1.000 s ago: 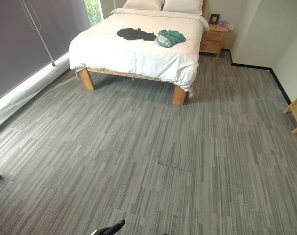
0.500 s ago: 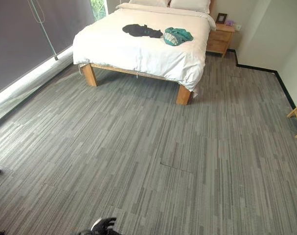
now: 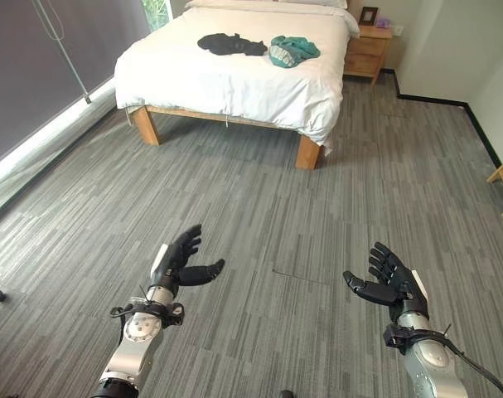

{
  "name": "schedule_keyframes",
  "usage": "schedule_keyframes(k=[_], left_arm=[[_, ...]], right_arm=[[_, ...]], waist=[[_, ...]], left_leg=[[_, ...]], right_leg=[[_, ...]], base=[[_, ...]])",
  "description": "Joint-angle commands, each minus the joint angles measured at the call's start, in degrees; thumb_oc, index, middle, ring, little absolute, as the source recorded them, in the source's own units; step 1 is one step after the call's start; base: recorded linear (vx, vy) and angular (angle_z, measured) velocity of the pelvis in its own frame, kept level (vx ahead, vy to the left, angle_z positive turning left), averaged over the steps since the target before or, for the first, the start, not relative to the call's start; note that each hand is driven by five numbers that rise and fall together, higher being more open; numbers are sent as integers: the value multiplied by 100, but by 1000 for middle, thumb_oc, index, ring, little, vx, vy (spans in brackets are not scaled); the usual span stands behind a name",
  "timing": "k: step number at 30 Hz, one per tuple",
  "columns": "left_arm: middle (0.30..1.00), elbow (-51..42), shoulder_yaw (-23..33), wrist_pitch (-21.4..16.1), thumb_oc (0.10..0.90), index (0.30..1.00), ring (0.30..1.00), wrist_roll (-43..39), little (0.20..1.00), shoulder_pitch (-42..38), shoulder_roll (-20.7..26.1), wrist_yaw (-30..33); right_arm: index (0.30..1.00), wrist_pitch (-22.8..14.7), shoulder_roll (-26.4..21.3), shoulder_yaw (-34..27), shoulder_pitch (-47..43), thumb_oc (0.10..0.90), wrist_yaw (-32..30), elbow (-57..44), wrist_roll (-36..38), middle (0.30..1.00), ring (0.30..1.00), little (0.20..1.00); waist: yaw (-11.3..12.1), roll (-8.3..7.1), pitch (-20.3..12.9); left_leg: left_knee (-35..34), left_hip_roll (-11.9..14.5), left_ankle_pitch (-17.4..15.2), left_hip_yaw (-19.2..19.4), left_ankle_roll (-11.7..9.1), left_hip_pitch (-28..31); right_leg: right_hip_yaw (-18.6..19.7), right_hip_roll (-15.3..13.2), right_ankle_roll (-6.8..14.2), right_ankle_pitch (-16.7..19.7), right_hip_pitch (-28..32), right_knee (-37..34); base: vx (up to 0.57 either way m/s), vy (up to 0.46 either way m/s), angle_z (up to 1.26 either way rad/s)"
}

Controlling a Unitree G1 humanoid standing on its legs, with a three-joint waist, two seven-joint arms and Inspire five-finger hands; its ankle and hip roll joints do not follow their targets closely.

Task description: Pick up bed clothes into laundry basket.

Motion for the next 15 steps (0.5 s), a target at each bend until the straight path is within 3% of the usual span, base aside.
schedule_keyframes(k=[1, 5, 10, 13, 14, 15], left_arm=[[900, 74, 278, -229, 800, 900, 900, -486, 900, 41, -196, 382], [900, -13, 452, -331, 800, 900, 900, -923, 900, 313, -392, 467], [900, -169, 548, -454, 800, 900, 900, -705, 900, 171, -129, 499], [900, -338, 547, -524, 800, 900, 900, -737, 900, -27, -58, 563], [900, -388, 492, -537, 800, 900, 900, -807, 900, -184, -78, 625], [900, -384, 492, -539, 800, 900, 900, -807, 900, -190, -79, 625]], right_arm=[[900, -314, 93, -100, -11, 800, -410, 77, -75, 900, 900, 900], [900, -377, 135, -124, 135, 800, -387, -44, -110, 900, 900, 900], [900, -499, -48, -54, -127, 800, -391, -375, -94, 900, 900, 900], [900, -535, -92, -30, -385, 800, -433, -614, -16, 900, 900, 900], [900, -581, -44, 7, -493, 800, -428, -743, 108, 900, 900, 900], [900, -581, -46, 5, -497, 800, -428, -743, 109, 900, 900, 900]], waist=[[-45, -156, -265], [-54, -165, -254], [-15, -227, -106], [10, -192, -50], [-14, -127, 27], [-7, -132, 17]], left_leg=[[6, 140, 93, -55, -192, -247], [6, 149, 60, -9, -185, -208], [196, 158, -21, 137, -162, -299], [302, 130, -127, 236, -93, -383], [339, 102, -211, 227, -21, -390], [346, 95, -214, 234, -18, -408]], right_leg=[[361, -428, 697, -165, -45, 185], [419, -419, 691, -187, -59, 186], [521, -451, 710, -191, -170, 263], [558, -502, 737, -324, -366, 669], [590, -524, 809, -429, -633, 1272], [601, -530, 811, -461, -681, 1334]], base=[[32, 3, -1], [71, -4, -6], [29, 11, -18], [43, 75, -22], [25, 70, -13], [51, 111, -10]])
